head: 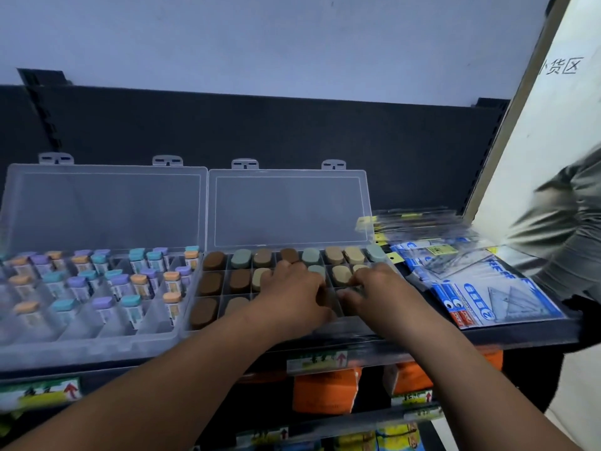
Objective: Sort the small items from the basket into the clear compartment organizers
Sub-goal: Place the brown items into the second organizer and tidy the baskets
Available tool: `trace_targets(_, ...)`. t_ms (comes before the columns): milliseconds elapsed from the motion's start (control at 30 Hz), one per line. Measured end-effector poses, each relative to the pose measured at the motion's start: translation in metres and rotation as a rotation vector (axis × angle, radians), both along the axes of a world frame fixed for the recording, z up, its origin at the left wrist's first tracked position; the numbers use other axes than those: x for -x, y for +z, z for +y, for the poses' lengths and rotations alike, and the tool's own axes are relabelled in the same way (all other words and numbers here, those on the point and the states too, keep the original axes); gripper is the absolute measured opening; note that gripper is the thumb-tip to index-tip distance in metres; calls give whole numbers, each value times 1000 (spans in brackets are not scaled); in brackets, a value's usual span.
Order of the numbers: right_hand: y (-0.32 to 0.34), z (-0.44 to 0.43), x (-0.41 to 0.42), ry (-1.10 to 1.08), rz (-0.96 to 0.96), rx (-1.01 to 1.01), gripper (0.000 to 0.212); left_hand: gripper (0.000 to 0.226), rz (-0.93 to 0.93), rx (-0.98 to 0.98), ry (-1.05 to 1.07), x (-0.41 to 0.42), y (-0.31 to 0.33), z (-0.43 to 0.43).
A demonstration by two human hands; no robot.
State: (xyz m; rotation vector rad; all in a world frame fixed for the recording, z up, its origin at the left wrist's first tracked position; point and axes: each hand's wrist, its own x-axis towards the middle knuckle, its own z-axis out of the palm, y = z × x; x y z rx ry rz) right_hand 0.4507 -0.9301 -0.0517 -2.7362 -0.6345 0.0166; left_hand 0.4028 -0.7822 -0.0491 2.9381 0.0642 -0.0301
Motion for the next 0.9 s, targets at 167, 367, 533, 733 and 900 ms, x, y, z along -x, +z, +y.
trace_targets(167, 16, 4, 4, 10, -88, -36, 33, 47, -87, 1, -11, 4, 0, 9)
trace_targets(367, 24, 31, 14, 135, -174, -78, 33, 60, -292, 11, 49, 31, 4, 38)
trace_targets(533, 22, 68, 27, 262, -192, -19, 46, 63, -378, -119, 214, 70, 9, 82)
trace_targets(733, 27, 118, 62, 428, -185, 29, 54, 64, -406, -153, 411, 137, 19, 137)
trace_targets(900, 37, 170, 104, 524, -199, 21, 54, 66, -401, -179, 539, 203, 25, 184)
